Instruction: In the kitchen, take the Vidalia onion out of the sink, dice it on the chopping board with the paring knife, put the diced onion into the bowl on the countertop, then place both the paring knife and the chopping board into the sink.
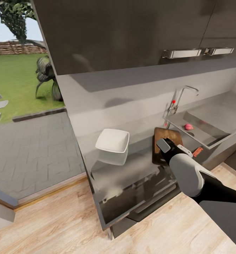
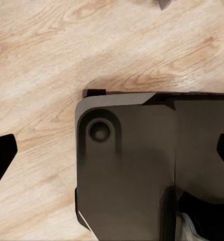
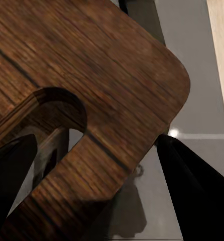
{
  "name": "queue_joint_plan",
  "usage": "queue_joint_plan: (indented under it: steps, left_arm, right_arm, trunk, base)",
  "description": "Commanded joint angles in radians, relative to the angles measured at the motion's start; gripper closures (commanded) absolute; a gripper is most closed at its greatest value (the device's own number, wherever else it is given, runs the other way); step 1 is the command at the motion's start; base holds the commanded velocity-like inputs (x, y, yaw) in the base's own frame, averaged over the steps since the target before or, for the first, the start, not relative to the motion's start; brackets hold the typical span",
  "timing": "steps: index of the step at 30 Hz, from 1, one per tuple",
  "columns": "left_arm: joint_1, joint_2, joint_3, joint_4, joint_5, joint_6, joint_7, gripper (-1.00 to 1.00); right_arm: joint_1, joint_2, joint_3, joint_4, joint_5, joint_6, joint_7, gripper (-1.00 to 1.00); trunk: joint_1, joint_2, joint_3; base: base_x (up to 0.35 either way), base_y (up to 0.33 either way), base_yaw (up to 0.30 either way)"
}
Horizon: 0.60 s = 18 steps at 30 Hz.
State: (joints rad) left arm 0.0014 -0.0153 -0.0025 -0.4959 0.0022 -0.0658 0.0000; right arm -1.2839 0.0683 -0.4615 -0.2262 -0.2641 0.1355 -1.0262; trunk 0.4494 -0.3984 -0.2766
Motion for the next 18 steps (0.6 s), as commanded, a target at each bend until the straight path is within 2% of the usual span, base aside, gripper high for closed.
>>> queue_joint_plan:
  steps: [1, 9, 18]
  left_arm:
    - [0.000, 0.000, 0.000, -0.001, 0.000, -0.002, 0.000, -1.00]
    - [0.000, 0.000, 0.001, -0.001, 0.000, -0.002, 0.000, -1.00]
    - [0.000, 0.000, 0.003, -0.001, -0.002, -0.002, 0.000, -1.00]
  right_arm:
    - [0.000, 0.001, 0.007, -0.002, -0.006, 0.010, -0.005, 1.00]
    - [0.000, 0.020, 0.010, -0.006, -0.003, 0.010, -0.003, 1.00]
    - [0.000, 0.029, 0.012, -0.008, -0.001, 0.010, -0.001, 1.00]
  trunk:
    - [0.001, -0.002, 0.000]
    - [0.001, -0.002, 0.013]
    - [0.001, -0.002, 0.027]
  base:
    - [0.000, 0.000, -0.009]
    - [0.000, 0.000, -0.002]
    - [0.000, 0.000, -0.019]
